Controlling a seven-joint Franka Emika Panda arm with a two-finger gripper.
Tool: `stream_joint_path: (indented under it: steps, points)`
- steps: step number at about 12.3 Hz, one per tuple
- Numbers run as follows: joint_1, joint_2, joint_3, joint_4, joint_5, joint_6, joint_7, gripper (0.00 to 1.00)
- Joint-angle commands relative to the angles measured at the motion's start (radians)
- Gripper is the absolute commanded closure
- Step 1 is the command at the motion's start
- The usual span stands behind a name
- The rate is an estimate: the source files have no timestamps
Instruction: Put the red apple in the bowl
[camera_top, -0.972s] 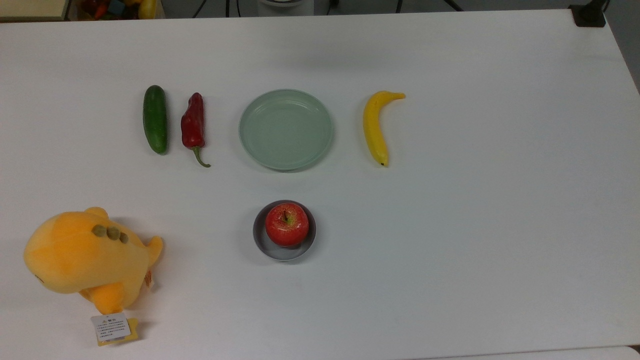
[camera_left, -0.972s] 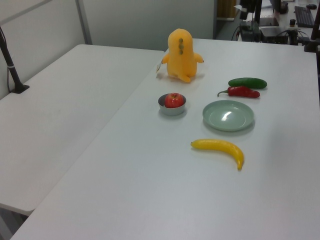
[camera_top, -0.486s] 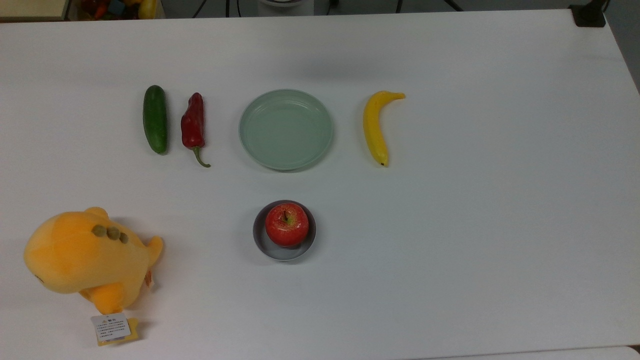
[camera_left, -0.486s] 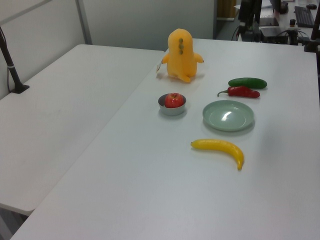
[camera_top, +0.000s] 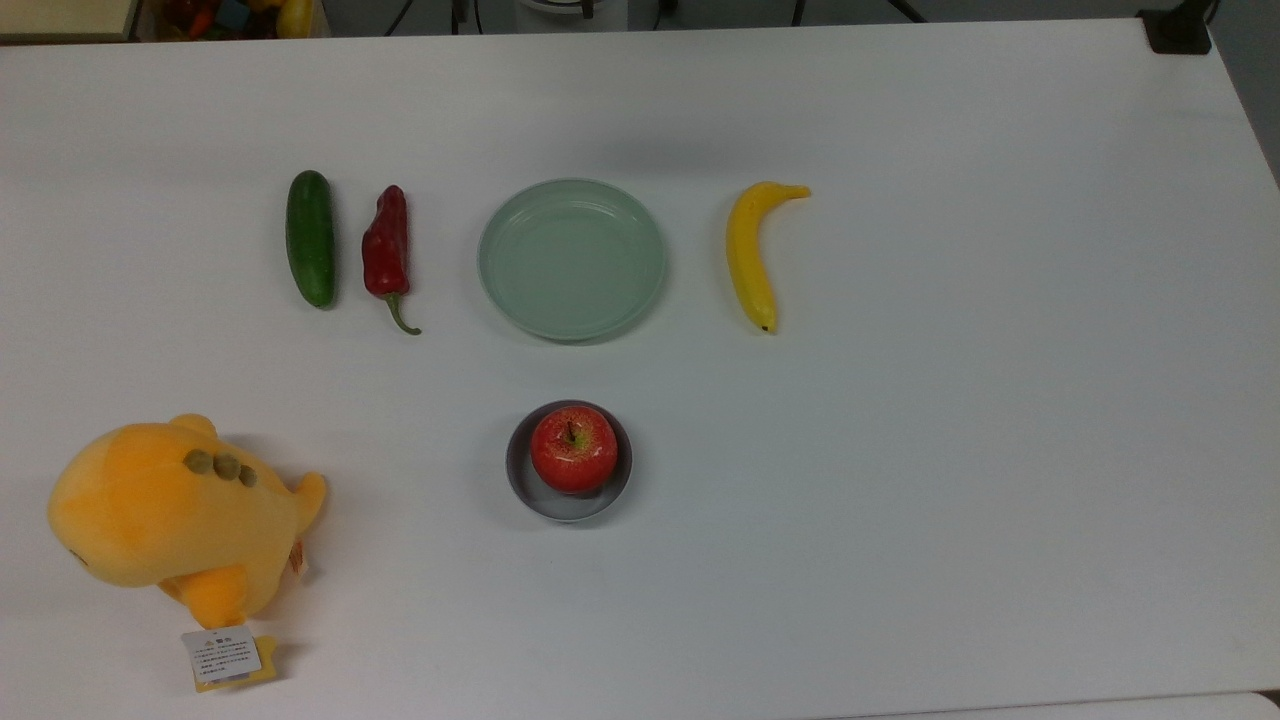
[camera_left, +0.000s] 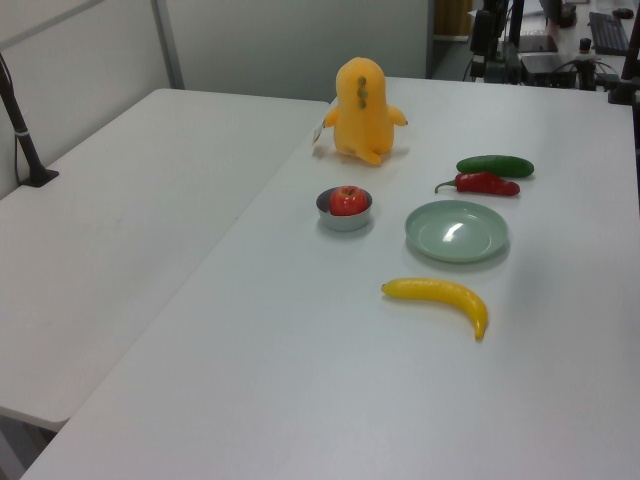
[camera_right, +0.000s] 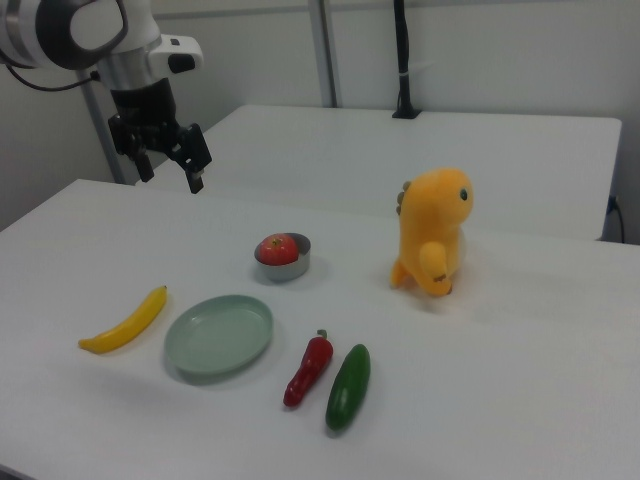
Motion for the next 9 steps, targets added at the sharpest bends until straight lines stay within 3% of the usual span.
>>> stream_joint_path:
  steps: [1, 9]
  points:
    - [0.009, -0.014, -0.001, -0.007, 0.021, 0.008, -0.025, 0.00]
    - [0.009, -0.009, 0.008, -0.009, 0.021, 0.005, -0.028, 0.00]
